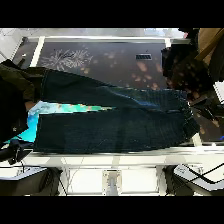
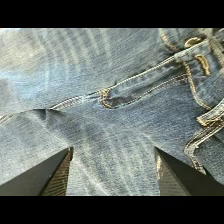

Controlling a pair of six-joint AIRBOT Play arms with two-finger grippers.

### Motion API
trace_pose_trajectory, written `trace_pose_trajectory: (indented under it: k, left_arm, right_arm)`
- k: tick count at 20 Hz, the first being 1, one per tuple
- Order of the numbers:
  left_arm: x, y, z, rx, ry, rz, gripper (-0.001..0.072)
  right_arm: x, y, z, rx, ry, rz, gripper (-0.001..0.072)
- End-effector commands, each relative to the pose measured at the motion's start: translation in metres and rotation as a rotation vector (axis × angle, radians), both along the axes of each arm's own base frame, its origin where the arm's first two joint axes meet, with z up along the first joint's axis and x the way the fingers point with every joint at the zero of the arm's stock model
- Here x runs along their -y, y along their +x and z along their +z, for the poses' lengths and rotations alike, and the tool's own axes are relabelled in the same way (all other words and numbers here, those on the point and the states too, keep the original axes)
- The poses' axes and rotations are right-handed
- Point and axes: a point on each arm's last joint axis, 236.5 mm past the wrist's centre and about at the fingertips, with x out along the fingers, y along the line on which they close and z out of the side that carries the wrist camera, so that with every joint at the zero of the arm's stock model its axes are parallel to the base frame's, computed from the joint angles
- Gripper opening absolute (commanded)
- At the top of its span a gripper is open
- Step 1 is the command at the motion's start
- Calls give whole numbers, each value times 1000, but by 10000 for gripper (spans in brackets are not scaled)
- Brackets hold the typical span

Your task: Fold the clothes and pants, and hang the long-sleeved shirts on hangers.

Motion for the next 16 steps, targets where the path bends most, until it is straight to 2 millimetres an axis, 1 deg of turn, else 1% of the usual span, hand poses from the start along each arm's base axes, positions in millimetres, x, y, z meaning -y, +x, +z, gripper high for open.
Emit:
trace_pose_trajectory:
  k: [1,3,5,6,9,12,15,16]
  left_arm:
    - [7,-7,-9,-18,-53,-24,505]
    - [10,-19,-15,-67,-50,-66,504]
    - [6,-21,-20,-91,-40,-51,504]
    - [5,-20,-22,-88,-39,-45,504]
    - [-2,0,-23,-35,-28,8,504]
    - [7,4,-28,-46,-49,-41,504]
    - [20,11,-33,-55,-84,-101,504]
    - [24,13,-34,-55,-91,-119,475]
  right_arm:
    - [-5,-1,2,-6,26,1,560]
    - [-7,1,5,6,37,-2,560]
    - [-9,5,8,24,52,-6,560]
    - [-9,6,9,30,56,-7,560]
    - [-10,6,10,31,58,-7,560]
    - [-10,6,10,31,58,-7,560]
    - [-11,8,12,40,67,-8,560]
    - [-12,9,13,48,74,-9,560]
